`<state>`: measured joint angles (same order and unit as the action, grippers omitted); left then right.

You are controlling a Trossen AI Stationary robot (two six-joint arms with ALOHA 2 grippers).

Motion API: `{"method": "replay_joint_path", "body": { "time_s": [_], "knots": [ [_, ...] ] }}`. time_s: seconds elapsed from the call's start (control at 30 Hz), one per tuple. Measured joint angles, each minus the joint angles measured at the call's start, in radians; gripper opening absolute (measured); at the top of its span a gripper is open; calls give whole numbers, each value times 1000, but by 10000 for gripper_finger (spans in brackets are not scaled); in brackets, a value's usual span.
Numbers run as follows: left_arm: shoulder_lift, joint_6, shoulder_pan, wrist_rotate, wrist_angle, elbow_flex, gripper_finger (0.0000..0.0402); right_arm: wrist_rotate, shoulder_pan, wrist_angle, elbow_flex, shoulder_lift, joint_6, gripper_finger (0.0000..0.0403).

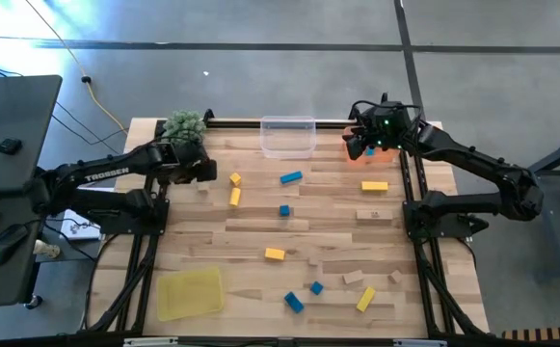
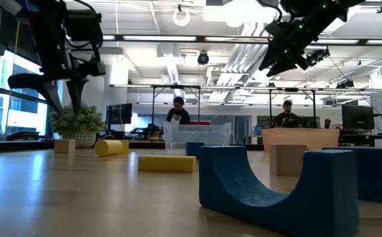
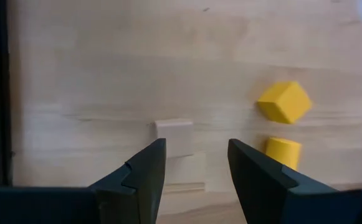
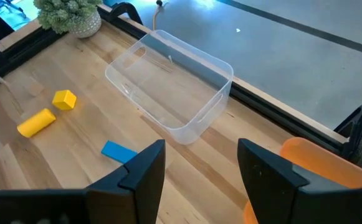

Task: Sort & place blocks by color
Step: Put the brown block into the yellow bin

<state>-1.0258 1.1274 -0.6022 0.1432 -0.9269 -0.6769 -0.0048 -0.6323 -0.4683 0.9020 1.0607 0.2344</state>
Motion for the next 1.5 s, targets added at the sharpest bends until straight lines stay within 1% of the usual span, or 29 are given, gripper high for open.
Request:
{"method": "replay_joint_path", "body": {
  "time_s": [0.2,0.4,1.3,1.5],
  "knots": [
    [-91,47,0,-1,2,0,161,-15,0,0,0,0,-1,188],
    [-154,51,0,-42,14,0,161,-27,-1,10,0,0,-15,188],
    [-356,47,1,-47,85,0,161,-27,-1,18,0,0,-15,188],
    [-398,-13,2,-46,93,0,153,-27,-1,19,0,0,-15,188]
  ]
}}
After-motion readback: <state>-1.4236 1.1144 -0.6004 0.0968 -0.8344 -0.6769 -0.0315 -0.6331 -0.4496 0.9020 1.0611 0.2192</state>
